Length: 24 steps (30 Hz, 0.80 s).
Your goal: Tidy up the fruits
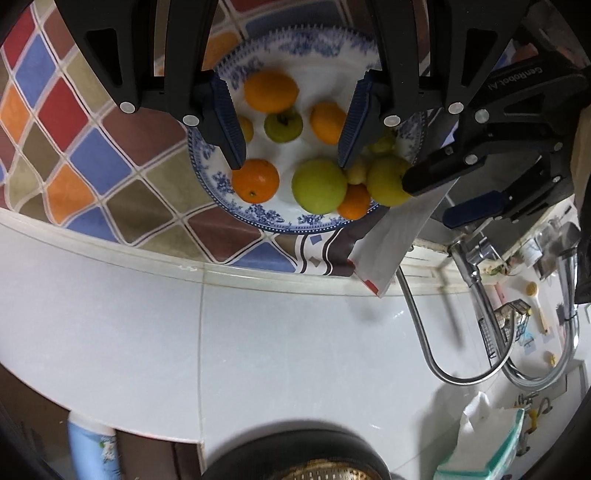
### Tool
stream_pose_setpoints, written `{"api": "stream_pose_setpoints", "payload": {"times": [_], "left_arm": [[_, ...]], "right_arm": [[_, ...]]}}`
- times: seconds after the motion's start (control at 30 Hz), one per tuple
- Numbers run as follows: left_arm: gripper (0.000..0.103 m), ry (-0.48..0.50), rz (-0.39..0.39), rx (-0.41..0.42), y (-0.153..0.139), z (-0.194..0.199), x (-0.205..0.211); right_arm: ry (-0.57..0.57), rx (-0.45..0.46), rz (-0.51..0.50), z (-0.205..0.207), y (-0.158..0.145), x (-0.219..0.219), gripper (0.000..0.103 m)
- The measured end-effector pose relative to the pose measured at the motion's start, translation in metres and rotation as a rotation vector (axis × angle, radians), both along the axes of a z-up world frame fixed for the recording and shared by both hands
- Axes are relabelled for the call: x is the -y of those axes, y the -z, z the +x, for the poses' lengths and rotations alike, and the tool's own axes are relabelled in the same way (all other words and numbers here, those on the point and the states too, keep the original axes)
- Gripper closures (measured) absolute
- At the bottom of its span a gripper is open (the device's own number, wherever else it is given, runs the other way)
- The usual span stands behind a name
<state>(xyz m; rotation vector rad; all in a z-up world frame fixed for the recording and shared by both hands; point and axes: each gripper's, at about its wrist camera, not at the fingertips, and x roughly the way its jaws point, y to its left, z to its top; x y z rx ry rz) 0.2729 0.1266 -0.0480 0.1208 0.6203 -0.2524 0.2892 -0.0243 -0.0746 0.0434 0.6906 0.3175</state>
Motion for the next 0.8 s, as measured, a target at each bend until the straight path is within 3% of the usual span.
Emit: {"api": "stream_pose_setpoints", "payload": {"times": [0.17, 0.2, 0.37, 0.43, 0.8], "left_arm": [[0.025, -0.044, 0.0, 0.046, -0.02, -0.03, 0.002], [0.021, -0.052, 0.001, 0.05, -0.024, -0.035, 0.003], [0.016, -0.101, 0.002, 0.084, -0.04, -0.065, 0.005], [0.015, -0.111, -0.011, 0.093, -0.045, -0.075, 0.005], [0.005, -0.116, -0.005, 0.157, -0.067, -0.138, 0.022]], "right_arm": [[0.038, 0.046, 0.0, -0.029, -0.019, 0.011, 0.049], [0.049, 0.054, 0.0, -0.035, -0.023, 0.013, 0.045], [0.121, 0.124, -0.012, -0.072, -0.045, 0.026, 0.037], [0.151, 0.145, -0.016, -0.086, -0.052, 0.032, 0.029], [0.25, 0.2, -0.041, -0.156, -0.069, 0.056, 0.021]]}}
